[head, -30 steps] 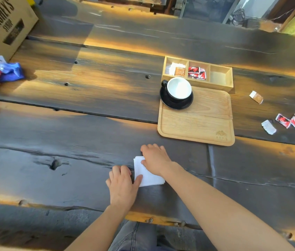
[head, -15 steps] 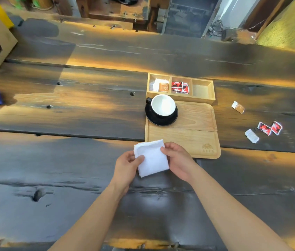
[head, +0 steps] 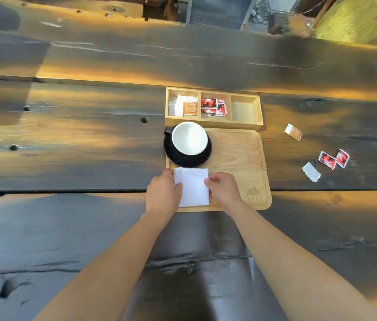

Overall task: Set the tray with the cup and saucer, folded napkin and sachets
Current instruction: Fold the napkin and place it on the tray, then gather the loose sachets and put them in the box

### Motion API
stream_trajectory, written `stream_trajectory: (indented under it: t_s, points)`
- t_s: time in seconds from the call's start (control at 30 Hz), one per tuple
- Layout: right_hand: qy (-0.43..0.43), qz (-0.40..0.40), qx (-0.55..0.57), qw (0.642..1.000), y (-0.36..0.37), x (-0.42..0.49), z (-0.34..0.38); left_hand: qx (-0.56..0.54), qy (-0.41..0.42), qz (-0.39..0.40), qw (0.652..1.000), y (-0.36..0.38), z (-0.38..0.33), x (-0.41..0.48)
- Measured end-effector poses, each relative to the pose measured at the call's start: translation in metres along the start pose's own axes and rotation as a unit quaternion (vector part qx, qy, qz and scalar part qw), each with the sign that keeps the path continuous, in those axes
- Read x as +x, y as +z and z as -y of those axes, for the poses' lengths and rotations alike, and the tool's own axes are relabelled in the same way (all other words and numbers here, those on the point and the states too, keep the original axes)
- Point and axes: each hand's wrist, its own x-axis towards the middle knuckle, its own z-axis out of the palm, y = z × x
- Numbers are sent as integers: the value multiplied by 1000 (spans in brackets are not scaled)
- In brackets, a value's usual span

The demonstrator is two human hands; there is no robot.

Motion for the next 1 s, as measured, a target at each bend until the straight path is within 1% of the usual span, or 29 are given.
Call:
stream_trajectory:
  t_s: [0.07, 0.13, 0.2, 0.3, 0.37, 0.47, 0.53, 0.6, 0.7, 0.8, 0.9, 1.0]
  points:
    - [-18, -9, -41, 999, 3, 3, -2, 43, 37, -17, 998, 2, 3, -3]
    - [-32, -16, -62, 997, 6, 3, -3, 64, 57, -29, 996, 4, 5, -5]
    - [-45, -15, -76, 996, 8, 3, -4, 64, 65, -39, 995, 5, 7, -9]
    - [-62, -11, -96, 993, 6, -1, -2, 45, 54, -42, 997, 7, 9, -10]
    - [-70, 2, -112, 991, 1, -5, -2, 19, 47, -57, 997, 8, 8, -10]
    - [-68, 5, -123, 990, -17, -9, -6, -67, 49, -129, 988, 12, -1, -11]
    - [-69, -2, -127, 990, -37, -8, -10, -109, 69, -163, 978, 18, -13, -13]
    - [-66, -13, -130, 989, -61, -7, -14, -137, 108, -168, 970, 25, -32, -13]
    - [-62, -48, -142, 987, -100, -4, -18, -161, 190, -140, 958, 38, -70, -10]
    - [-55, -94, -153, 982, -143, 4, -30, -164, 248, -65, 953, 55, -108, -5]
    - [-33, -137, -173, 975, -191, 17, -52, -122, 264, -2, 957, 76, -146, 3]
    - [-6, -175, -198, 964, -240, 39, -81, -88, 262, 56, 959, 102, -182, 8]
